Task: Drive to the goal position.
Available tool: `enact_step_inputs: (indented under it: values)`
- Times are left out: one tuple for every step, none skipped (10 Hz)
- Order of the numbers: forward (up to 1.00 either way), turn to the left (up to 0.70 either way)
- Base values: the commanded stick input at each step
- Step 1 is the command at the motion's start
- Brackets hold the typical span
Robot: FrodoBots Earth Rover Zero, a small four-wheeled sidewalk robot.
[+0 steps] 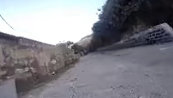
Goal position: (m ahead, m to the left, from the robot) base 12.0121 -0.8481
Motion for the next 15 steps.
enact_step_inputs:
  values:
    - [0.7,0.0]
    - [0.7,0.0]
    - [0.7,0.0]
    - [0.7,0.0]
    - [0.7,0.0]
    - [0.7,0.0]
    - [0.7,0.0]
    - [0.7,0.0]
    - [0.7,0.0]
    - [0.7,0.0]
    - [0.7,0.0]
    - [0.7,0.0]
    - [0.7,0.0]
    - [0.7,0.0]
    - [0.7,0.0]
